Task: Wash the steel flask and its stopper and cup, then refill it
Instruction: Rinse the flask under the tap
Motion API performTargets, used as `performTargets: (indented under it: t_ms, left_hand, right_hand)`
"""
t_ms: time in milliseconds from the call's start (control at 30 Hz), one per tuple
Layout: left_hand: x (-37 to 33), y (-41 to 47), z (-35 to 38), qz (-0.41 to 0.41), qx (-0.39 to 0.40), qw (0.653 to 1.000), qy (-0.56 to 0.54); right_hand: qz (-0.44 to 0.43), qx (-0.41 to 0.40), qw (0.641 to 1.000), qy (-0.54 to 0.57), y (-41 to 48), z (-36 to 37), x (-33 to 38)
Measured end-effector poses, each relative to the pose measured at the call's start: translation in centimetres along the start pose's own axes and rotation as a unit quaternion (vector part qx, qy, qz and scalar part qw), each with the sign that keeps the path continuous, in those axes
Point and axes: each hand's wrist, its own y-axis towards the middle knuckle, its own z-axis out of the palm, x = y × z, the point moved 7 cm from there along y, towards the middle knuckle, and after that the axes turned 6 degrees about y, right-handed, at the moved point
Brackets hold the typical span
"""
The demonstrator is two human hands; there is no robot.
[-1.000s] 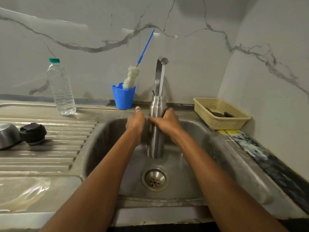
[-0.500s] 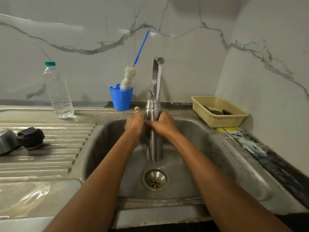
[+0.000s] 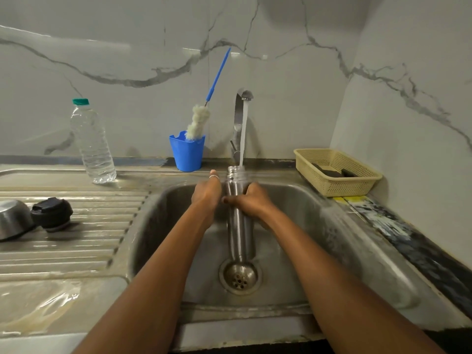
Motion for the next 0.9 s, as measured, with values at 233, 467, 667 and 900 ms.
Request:
performTargets:
  t_ms: [233,467,667,900]
  left_hand:
    - [0.3,-0.4,0.8,0.009,0.066,0.985,0.157]
    - [1.0,-1.3,-0.3,-0.038,0.099,0.958,0.266]
    - [1.8,-0.5,-1.4,-0.103,0.064,0.992,0.036]
    - [-0.6,-0.4,-3.1,0.023,-0.050,0.998,-0.040]
  right_hand:
    - [0.139,-0.084,0.945,0.284,0.6,-1.9,-2.2]
    - [0.229,-0.105,0.873,0.418,0.1,-1.6,-3.6]
    - [0.254,-0.087,0.846,0.461,-0.2,-0.4,-3.8]
    - [0.303,-0.038,0.880,0.363,-2.3,-0.1,-2.9]
